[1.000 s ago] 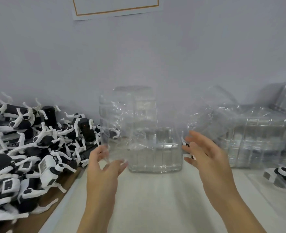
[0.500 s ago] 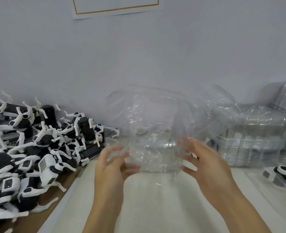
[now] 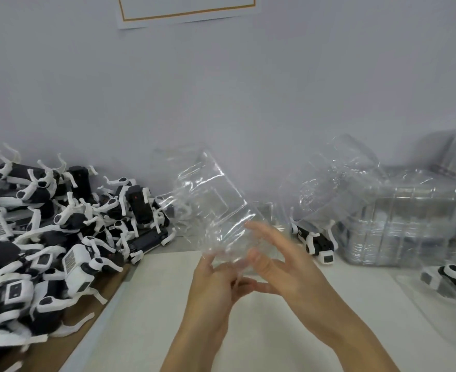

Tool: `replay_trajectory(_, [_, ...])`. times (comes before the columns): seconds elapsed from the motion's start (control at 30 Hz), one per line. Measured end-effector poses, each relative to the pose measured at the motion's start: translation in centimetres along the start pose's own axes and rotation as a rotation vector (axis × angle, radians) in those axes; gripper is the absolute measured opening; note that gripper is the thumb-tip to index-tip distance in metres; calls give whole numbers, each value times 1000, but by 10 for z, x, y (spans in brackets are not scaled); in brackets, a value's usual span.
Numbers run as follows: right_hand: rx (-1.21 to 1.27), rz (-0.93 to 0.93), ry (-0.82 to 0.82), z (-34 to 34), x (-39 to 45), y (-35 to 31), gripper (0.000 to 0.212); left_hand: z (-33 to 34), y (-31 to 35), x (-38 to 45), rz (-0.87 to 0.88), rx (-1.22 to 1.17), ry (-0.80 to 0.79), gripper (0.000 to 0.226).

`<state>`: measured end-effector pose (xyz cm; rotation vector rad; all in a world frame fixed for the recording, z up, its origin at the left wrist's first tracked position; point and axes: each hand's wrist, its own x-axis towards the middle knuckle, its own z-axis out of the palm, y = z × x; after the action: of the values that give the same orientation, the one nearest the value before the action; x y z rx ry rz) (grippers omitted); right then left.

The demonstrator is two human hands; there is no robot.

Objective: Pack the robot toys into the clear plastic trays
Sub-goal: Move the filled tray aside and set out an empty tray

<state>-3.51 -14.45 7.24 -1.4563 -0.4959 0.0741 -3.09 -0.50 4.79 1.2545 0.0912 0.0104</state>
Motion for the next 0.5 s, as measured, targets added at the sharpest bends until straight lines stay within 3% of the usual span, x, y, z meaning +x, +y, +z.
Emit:
replay_trajectory(0.1, [33, -17, -34, -4, 1, 0, 36, -1, 2, -1, 37, 91, -20, 33])
replay_trajectory(0.17, [53, -32, -20, -10, 0, 1, 37, -12, 5, -1, 5, 148, -15, 26])
replay_trajectory(0.27, [-61, -82, -2, -29, -4, -2, 46, -42, 12, 2, -9, 262, 38, 35])
replay_trajectory(0.37, [-312, -38, -62, -48, -11, -11, 43, -71, 25, 7, 87, 194, 318, 28])
replay_trajectory(0.5, [-607, 131, -190, -58, -17, -20, 39, -106, 33, 14, 97, -226, 749, 21])
